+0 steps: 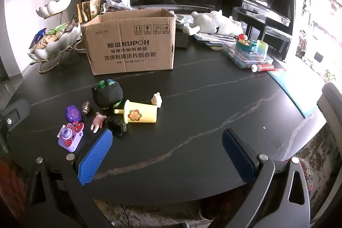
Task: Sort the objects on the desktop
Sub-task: 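Move both tools toward the toys in front of the cardboard box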
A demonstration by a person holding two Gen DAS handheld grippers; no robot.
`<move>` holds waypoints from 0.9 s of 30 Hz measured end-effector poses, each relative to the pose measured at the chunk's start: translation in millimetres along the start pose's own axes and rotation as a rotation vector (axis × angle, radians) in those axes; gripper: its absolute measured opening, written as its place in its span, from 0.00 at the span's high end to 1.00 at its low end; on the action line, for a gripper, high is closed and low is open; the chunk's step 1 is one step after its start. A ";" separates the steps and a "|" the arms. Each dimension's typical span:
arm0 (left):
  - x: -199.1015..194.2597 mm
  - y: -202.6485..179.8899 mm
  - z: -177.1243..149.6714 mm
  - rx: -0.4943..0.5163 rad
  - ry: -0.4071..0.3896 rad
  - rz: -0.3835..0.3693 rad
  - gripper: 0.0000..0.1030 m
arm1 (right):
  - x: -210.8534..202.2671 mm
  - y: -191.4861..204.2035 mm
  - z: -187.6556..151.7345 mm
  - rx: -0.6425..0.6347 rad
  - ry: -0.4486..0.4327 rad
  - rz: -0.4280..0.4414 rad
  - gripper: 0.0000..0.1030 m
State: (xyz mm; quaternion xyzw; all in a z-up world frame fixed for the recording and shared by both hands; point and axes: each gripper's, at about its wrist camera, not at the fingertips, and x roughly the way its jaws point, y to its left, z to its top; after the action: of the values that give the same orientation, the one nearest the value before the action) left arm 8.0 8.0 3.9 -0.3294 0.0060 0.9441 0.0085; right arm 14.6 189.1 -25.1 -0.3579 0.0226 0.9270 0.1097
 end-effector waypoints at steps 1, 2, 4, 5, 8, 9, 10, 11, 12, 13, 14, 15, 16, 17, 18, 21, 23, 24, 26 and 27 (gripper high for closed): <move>-1.6 -2.1 -0.3 0.013 -0.010 0.004 0.01 | 0.1 -0.2 0.4 0.001 0.001 0.002 0.01; -2.2 -3.5 -0.5 0.018 -0.011 0.000 0.01 | -0.2 -0.4 0.5 0.001 0.001 0.004 0.01; -2.2 -3.6 0.6 0.016 -0.001 -0.010 0.01 | -0.6 0.0 -0.2 -0.001 -0.001 0.005 0.01; -2.1 -3.3 1.4 0.014 0.004 -0.014 0.01 | -1.0 0.1 -0.3 -0.003 -0.003 0.004 0.01; -1.2 -1.3 2.0 0.012 0.006 -0.002 0.01 | -2.1 -0.1 -0.6 0.002 -0.011 0.001 0.01; -0.7 -0.2 1.9 0.007 0.008 -0.003 0.01 | -2.1 -0.3 -0.2 0.007 -0.013 0.002 0.01; 0.1 1.6 2.0 -0.003 0.014 -0.007 0.01 | -2.5 -0.9 -0.3 0.015 -0.017 0.002 0.01; 1.4 3.9 2.2 -0.015 0.023 -0.016 0.01 | -3.0 -1.7 -0.7 0.024 -0.025 0.001 0.01; 2.7 5.9 2.3 -0.027 0.033 -0.024 0.01 | -3.6 -2.7 -1.0 0.034 -0.034 0.002 0.01; 3.9 8.0 2.5 -0.038 0.040 -0.031 0.01 | -4.2 -3.9 -1.2 0.043 -0.044 0.007 0.01; 4.9 9.9 2.6 -0.047 0.043 -0.032 0.01 | -4.5 -5.0 -1.1 0.050 -0.054 0.010 0.01; 5.7 11.1 2.3 -0.053 0.045 -0.028 0.01 | -4.4 -5.5 -0.7 0.053 -0.058 0.010 0.01; 6.3 11.7 2.1 -0.054 0.046 -0.024 0.01 | -4.3 -5.6 -0.2 0.053 -0.058 0.009 0.01; 6.6 12.2 2.0 -0.055 0.046 -0.022 0.01 | -4.1 -5.2 0.0 0.049 -0.059 0.007 0.01; 6.8 12.7 1.9 -0.056 0.047 -0.020 0.01 | -3.9 -4.8 0.1 0.046 -0.059 0.006 0.01; 7.3 13.7 2.0 -0.058 0.050 -0.024 0.01 | -2.2 -3.1 0.2 0.035 -0.046 0.014 0.01; 7.6 13.7 2.1 -0.056 0.050 -0.023 0.01 | 0.1 -0.9 0.2 0.024 -0.026 0.025 0.01; 7.7 14.0 2.2 -0.056 0.048 -0.020 0.01 | 0.8 0.1 -0.4 0.020 -0.022 0.030 0.01; 7.8 14.5 2.5 -0.057 0.046 -0.015 0.01 | 2.3 2.1 -1.4 0.013 -0.013 0.040 0.01; 7.9 14.8 2.6 -0.057 0.044 -0.012 0.01 | 3.0 3.1 -1.9 0.009 -0.009 0.045 0.01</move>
State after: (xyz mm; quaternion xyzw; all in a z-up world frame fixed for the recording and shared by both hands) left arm -0.1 -6.6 1.1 -0.3503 -0.0225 0.9363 0.0046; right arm 13.0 186.4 -28.7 -0.3527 0.0345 0.9307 0.0907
